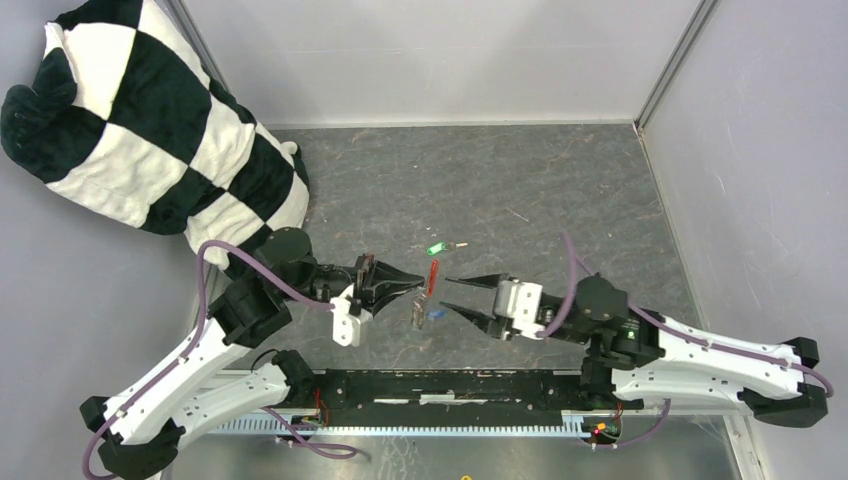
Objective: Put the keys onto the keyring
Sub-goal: Adjust the key on the keyring.
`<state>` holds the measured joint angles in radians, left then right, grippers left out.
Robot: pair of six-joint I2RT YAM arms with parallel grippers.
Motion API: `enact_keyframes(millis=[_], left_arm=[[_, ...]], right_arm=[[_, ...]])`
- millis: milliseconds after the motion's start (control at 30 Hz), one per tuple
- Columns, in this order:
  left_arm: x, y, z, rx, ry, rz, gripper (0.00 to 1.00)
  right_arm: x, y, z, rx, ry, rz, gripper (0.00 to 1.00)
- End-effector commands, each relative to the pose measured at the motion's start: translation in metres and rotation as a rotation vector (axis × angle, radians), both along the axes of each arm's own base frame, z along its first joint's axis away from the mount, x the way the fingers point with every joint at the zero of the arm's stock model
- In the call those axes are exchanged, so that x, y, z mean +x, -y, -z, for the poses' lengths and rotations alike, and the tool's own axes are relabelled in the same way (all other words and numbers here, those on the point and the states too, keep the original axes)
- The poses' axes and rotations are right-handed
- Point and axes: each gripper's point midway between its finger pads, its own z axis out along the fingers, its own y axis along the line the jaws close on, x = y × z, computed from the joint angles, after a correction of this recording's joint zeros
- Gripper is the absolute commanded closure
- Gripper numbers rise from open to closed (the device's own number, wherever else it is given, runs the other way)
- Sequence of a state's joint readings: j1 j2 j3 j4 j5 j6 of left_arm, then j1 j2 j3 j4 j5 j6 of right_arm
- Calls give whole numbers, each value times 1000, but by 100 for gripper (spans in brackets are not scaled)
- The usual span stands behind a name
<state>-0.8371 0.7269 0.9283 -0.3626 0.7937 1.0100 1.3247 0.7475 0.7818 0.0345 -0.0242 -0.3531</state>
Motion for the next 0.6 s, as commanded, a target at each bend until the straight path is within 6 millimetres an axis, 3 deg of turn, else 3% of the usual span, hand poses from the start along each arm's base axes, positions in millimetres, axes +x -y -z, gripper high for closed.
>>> enact_keyframes(millis=[0, 333, 567], left_arm=[[-13, 3, -51, -137, -209, 23, 98], [-25, 13, -82, -199, -540, 82, 98], [-33, 16, -92, -196, -561, 150, 98]], right_arm=[[2, 22, -51, 220, 24, 43, 54], [-15, 22, -74, 296, 22, -49, 56], [-18, 19, -86, 329, 37, -70, 57]])
